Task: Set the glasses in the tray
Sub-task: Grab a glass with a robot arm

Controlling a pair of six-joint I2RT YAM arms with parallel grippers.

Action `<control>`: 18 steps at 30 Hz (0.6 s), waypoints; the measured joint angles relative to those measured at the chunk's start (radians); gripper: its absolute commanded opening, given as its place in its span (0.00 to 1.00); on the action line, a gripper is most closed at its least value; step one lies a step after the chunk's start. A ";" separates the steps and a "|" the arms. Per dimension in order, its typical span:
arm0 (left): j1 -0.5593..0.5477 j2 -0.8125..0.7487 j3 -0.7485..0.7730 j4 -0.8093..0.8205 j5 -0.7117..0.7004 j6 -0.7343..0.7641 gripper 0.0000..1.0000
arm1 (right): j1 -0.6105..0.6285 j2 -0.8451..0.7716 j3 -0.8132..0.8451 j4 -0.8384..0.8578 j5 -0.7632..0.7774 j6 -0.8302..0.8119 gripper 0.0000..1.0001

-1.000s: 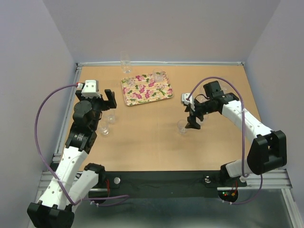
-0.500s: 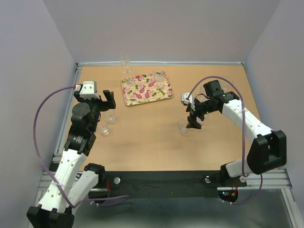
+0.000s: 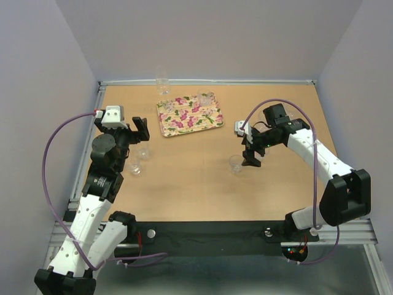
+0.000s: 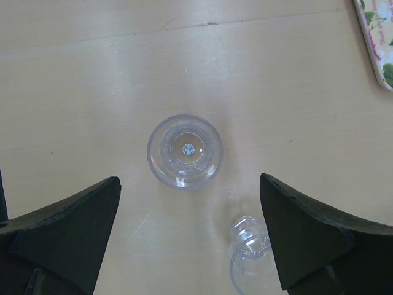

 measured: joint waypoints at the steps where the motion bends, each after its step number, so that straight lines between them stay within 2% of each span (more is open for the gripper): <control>1: 0.000 0.001 0.000 0.001 -0.001 0.000 0.99 | 0.000 0.000 0.000 0.000 0.000 -0.002 0.99; 18: 0.000 0.021 0.000 0.004 0.022 -0.020 0.98 | -0.001 0.005 0.010 -0.029 0.041 0.002 1.00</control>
